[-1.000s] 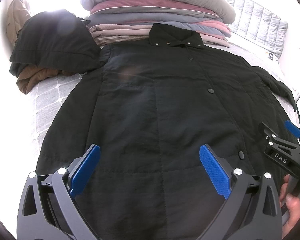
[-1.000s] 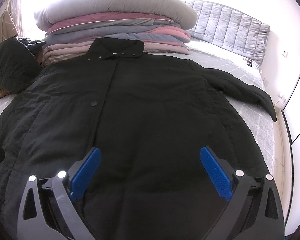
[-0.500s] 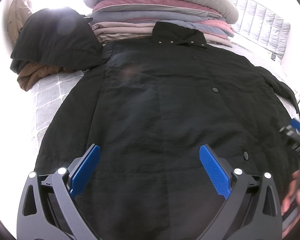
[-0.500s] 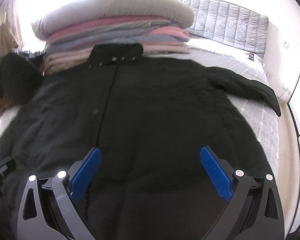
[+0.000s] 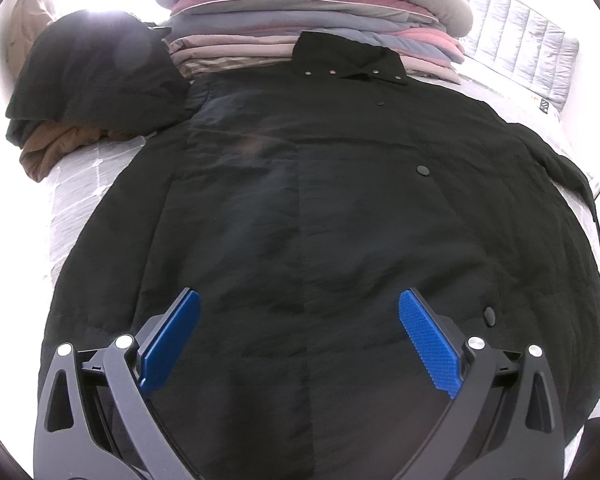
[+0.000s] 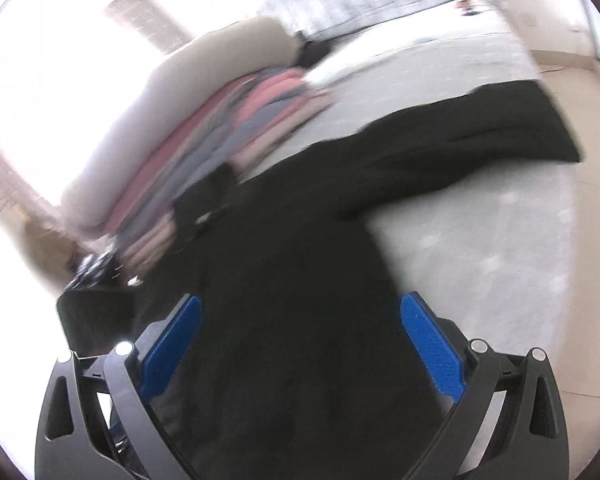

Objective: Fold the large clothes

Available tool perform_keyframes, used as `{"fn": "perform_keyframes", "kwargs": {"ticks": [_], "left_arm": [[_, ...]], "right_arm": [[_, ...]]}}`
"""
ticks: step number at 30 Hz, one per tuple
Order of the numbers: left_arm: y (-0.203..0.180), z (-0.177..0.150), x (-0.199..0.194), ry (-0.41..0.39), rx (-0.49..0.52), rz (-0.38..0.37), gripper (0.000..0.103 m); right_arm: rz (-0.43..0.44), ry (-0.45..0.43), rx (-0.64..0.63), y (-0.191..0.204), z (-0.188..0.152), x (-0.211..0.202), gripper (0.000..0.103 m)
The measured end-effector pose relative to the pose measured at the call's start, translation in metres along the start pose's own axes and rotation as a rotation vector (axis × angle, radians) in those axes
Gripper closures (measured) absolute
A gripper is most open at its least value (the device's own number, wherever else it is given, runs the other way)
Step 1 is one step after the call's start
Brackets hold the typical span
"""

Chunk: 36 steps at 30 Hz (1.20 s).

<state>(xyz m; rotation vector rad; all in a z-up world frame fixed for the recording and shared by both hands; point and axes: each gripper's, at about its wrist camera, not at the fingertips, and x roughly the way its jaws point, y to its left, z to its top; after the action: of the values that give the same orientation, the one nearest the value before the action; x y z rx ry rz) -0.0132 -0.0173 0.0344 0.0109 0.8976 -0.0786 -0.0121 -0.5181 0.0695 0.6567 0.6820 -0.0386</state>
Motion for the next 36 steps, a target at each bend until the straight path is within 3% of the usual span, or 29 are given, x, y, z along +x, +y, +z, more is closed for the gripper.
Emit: {"fn": "perform_keyframes", "kwargs": {"ticks": [5, 11, 18, 24, 26, 29, 32, 36], "left_arm": [[-0.007, 0.000, 0.002, 0.004, 0.004, -0.018, 0.007], [-0.009, -0.002, 0.011, 0.039, 0.003, -0.023, 0.007], [0.000, -0.003, 0.020, 0.071, -0.046, -0.050, 0.007], [-0.004, -0.002, 0.023, 0.077, -0.023, -0.037, 0.007], [-0.003, 0.000, 0.021, 0.078, -0.014, -0.058, 0.007], [0.000, 0.007, 0.015, 0.077, 0.058, -0.078, 0.007], [0.017, 0.015, -0.001, 0.054, 0.149, -0.091, 0.007], [0.067, 0.031, -0.022, 0.066, 0.162, -0.029, 0.007]], "right_arm": [[0.090, -0.005, 0.112, -0.046, 0.018, -0.005, 0.007], [0.290, -0.031, 0.415, -0.120, 0.042, 0.008, 0.007], [0.338, -0.089, 0.667, -0.188, 0.058, 0.025, 0.007], [0.340, -0.089, 0.723, -0.211, 0.071, 0.042, 0.007], [0.339, -0.032, 0.646, -0.204, 0.072, 0.046, 0.007], [0.331, 0.185, 0.415, -0.172, 0.059, 0.044, 0.007], [0.386, 0.446, 0.238, -0.137, 0.020, 0.038, 0.007], [0.479, 0.628, 0.112, -0.103, -0.033, 0.020, 0.006]]}}
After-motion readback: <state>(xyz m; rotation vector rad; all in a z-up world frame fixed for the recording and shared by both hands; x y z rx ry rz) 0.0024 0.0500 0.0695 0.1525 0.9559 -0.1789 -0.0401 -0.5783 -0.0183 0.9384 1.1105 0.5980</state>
